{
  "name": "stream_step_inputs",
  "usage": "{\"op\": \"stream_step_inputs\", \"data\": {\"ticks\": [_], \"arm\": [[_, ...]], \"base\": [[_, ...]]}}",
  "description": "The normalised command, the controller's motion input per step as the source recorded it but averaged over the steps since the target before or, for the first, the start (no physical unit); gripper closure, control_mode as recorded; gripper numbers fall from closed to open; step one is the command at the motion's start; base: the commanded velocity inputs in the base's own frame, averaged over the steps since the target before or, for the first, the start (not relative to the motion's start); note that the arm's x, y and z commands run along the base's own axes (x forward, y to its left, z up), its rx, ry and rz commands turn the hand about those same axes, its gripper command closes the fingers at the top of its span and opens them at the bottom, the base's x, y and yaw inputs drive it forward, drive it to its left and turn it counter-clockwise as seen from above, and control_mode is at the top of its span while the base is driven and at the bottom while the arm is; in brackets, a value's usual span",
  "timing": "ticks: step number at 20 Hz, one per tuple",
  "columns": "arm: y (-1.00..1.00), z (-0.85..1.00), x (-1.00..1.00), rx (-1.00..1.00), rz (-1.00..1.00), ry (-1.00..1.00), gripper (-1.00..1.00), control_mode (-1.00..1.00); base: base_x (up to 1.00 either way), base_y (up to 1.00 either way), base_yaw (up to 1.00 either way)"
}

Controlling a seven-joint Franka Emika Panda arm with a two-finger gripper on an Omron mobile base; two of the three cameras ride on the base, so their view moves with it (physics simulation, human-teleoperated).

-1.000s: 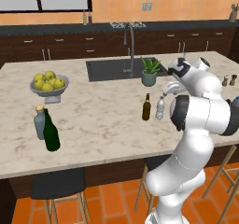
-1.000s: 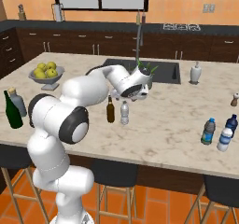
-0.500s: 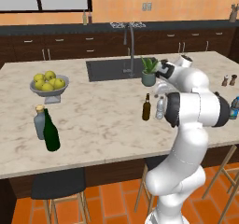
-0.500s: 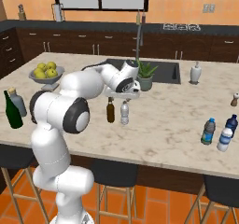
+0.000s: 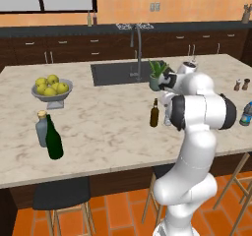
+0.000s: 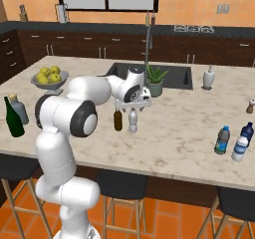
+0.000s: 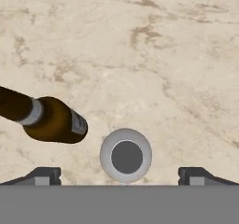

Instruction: Move the plastic bottles in the middle to the plastics group, and the glass bottles in the middle to the glass group.

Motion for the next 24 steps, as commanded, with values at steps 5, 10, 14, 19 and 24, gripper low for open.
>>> {"op": "stream_step_inputs", "data": {"ticks": [5, 10, 14, 19, 24], "arm": [[-0.07, -0.17, 0.25, 0.0, 0.0, 0.0, -1.0, -1.0], [-0.1, -0.12, 0.0, 0.0, -0.01, 0.0, -1.0, -1.0], [-0.01, -0.17, -0.01, 0.0, -0.01, 0.0, -1.0, -1.0], [0.12, -0.23, 0.0, 0.05, 0.0, 0.0, 1.0, -1.0], [-0.01, -0.11, -0.03, 0.01, 0.0, 0.0, 1.0, -1.0]], "base": [[0.0, 0.0, 0.0], [0.0, 0.0, 0.0], [0.0, 0.0, 0.0], [0.0, 0.0, 0.0], [0.0, 0.0, 0.0]]}}
